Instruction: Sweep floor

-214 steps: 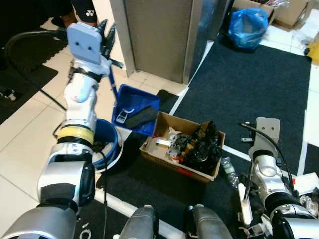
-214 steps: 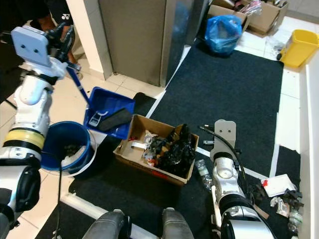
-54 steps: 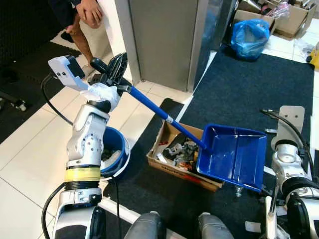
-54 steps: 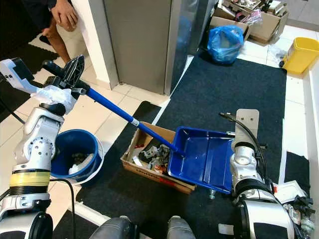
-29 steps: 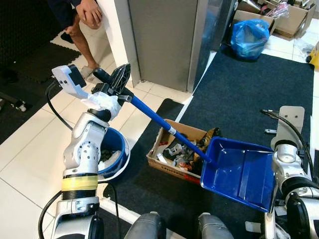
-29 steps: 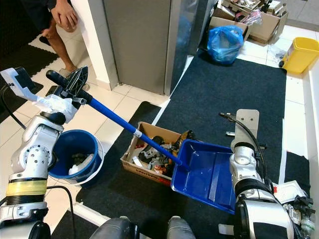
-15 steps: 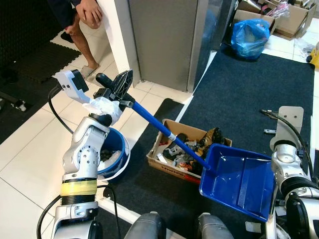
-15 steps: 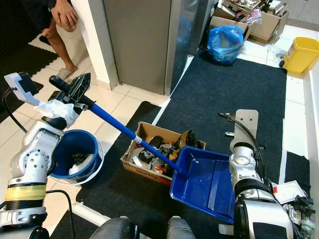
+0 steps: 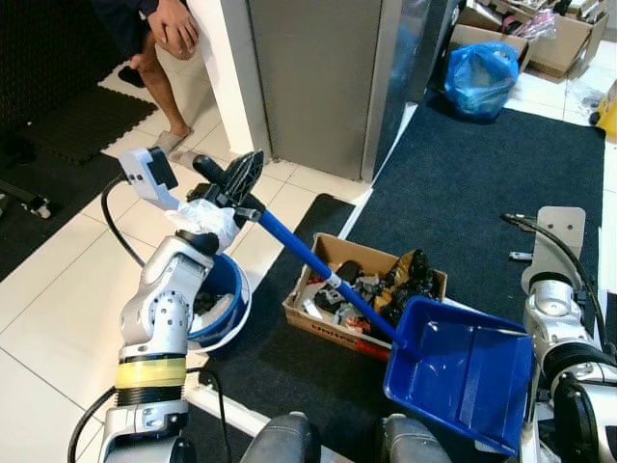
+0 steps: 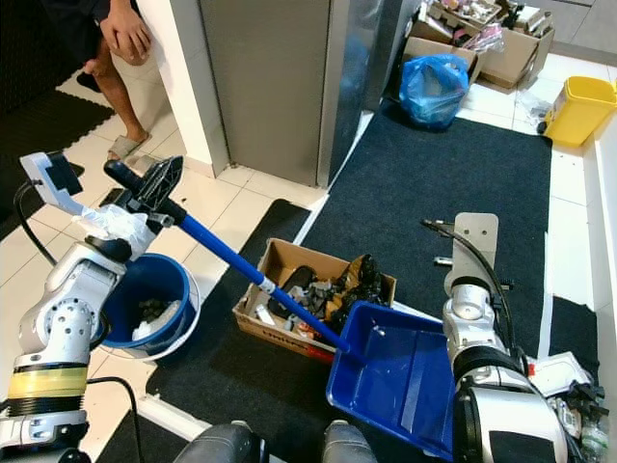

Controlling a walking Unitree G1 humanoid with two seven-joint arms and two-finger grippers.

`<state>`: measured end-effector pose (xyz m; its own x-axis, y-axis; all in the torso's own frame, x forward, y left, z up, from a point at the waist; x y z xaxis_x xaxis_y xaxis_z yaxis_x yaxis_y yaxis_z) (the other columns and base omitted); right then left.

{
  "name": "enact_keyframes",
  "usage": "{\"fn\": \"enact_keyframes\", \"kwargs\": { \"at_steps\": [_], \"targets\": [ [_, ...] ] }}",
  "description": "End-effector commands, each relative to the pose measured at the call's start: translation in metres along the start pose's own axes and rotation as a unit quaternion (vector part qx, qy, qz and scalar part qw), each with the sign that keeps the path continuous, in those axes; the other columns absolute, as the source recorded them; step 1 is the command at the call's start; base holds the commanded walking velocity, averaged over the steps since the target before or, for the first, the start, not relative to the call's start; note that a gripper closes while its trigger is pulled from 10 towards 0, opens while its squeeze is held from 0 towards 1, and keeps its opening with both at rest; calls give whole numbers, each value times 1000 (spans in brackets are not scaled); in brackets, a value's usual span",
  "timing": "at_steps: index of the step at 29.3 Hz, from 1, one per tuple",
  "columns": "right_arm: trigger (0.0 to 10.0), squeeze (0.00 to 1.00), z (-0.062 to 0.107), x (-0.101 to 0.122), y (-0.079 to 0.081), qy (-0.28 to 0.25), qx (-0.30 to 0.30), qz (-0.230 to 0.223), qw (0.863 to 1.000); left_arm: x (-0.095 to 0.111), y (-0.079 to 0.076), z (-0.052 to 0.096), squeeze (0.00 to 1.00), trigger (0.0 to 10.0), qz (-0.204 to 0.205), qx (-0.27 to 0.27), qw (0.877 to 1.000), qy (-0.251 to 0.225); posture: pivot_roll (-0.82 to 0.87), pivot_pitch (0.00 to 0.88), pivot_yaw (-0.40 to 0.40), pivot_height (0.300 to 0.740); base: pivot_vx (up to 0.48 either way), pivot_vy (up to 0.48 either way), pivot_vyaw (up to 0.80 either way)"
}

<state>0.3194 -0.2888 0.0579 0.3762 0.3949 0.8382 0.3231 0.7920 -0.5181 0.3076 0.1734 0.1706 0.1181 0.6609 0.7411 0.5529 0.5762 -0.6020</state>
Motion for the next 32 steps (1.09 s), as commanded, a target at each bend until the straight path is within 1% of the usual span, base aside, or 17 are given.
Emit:
{"fn": "enact_keyframes", "kwargs": {
  "at_steps": [1,2,4,5,7,8,9,11,12,14,17,21,24,27,31,32],
  "targets": [
    [10000,0,-2,4,0,-1,1,-1,1000,1,0,3,0,10000,3,-6,1000,5,147,0,-25,740,0,0,0],
    [10000,0,-2,4,-1,1,0,-1,1000,2,5,6,0,10000,-12,8,1000,10,147,0,-24,740,0,0,0],
    [10000,0,-3,2,-4,5,-5,-2,1000,11,17,12,0,10000,-52,44,998,4,150,0,-24,740,0,0,0],
    [10000,0,-3,2,-5,5,-7,-3,1000,14,19,12,0,10000,-60,51,997,2,150,0,-24,740,0,0,0],
    [10000,0,-3,2,-5,5,-7,-3,1000,14,19,12,0,10000,-60,51,997,2,150,0,-24,740,0,0,0],
    [10000,0,-3,2,-7,6,-9,-4,1000,27,28,14,0,10000,-97,85,991,-19,152,4,-23,740,0,0,0],
    [10000,0,-3,2,-7,6,-9,-4,1000,27,28,14,0,10000,-97,85,991,-19,152,4,-23,740,0,0,0],
    [10000,0,-3,1,-8,7,-11,-5,1000,41,34,17,0,10000,-130,114,984,-44,153,6,-23,740,0,0,0],
    [10000,0,-3,1,-8,7,-12,-5,1000,45,35,17,0,10000,-136,120,982,-51,153,6,-23,740,0,0,0],
    [10000,0,-3,0,-8,8,-12,-6,1000,48,36,17,0,10000,-140,125,981,-57,153,7,-20,740,0,0,0],
    [10000,0,-3,-1,-7,9,-12,-7,1000,50,36,18,0,10000,-134,128,980,-64,154,9,-19,740,0,0,0],
    [10000,0,-1,-3,-6,14,-11,-8,1000,40,34,16,0,10000,-135,122,982,-48,155,12,-18,740,0,0,0],
    [10000,0,-1,-4,-5,15,-11,-9,1000,40,34,16,0,10000,-139,124,981,-48,155,12,-18,740,0,0,0],
    [10000,0,-2,-3,-4,17,-9,-9,1000,42,38,16,0,10000,-151,139,978,-45,166,12,-21,740,0,0,0],
    [10000,0,-2,-2,-4,16,-8,-9,1000,40,39,16,0,10000,-148,142,978,-44,166,12,-21,740,0,0,0],
    [10000,0,-2,-1,-3,16,-8,-9,1000,34,40,17,0,10000,-139,143,979,-39,166,12,-21,740,0,0,0]
  ]
}}
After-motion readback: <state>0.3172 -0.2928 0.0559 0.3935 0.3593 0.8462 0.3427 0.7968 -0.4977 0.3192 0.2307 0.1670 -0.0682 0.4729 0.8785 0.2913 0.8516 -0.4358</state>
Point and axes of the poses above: a point about 5 cm out from each wrist's last joint towards the gripper, its own z axis pointing back from the gripper into the wrist, its own x axis along the axis of the wrist's last joint, y = z × x, the point moved 1 cm from there along -z, pointing out of the wrist towards the gripper, and after that the axes turned 12 degrees about z, right-handed, at the moved point
